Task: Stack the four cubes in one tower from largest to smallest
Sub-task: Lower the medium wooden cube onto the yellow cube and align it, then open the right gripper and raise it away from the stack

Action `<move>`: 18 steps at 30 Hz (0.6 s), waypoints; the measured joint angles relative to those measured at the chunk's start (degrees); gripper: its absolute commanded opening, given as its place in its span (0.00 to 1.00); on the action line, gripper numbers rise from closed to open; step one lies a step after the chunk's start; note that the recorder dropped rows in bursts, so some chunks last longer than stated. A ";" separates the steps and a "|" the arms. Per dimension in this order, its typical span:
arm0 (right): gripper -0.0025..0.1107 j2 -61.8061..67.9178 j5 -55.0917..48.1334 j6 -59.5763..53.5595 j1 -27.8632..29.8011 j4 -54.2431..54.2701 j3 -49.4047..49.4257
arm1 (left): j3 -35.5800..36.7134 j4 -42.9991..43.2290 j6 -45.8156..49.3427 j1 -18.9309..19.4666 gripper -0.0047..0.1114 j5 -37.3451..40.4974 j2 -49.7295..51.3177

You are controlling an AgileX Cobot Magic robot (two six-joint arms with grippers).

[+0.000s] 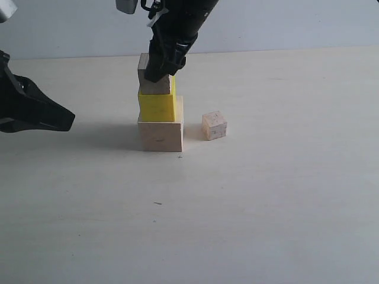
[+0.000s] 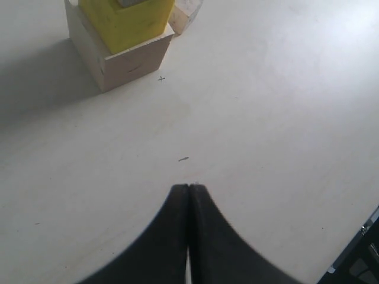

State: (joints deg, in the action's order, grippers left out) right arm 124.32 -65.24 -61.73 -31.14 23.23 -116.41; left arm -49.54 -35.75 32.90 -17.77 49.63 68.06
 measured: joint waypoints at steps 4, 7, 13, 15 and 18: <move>0.62 0.00 0.20 0.00 0.00 0.66 0.00 | 0.00 0.00 0.00 0.00 0.04 0.00 0.00; 0.62 0.00 0.33 0.00 0.00 0.74 0.00 | 0.00 0.00 0.00 0.00 0.04 0.00 0.00; 0.62 0.00 0.53 0.00 0.00 0.88 0.00 | 0.00 0.00 0.00 0.00 0.04 0.00 0.00; 0.62 0.00 0.53 0.00 0.00 0.88 0.00 | 0.00 0.00 0.00 0.00 0.04 0.00 0.00; 0.64 0.00 0.53 0.00 0.00 0.88 0.00 | 0.00 0.00 0.00 0.00 0.04 0.00 0.00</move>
State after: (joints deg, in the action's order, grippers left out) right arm 124.32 -64.71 -61.73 -31.14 24.11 -116.41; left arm -49.54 -35.75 32.90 -17.77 49.63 68.06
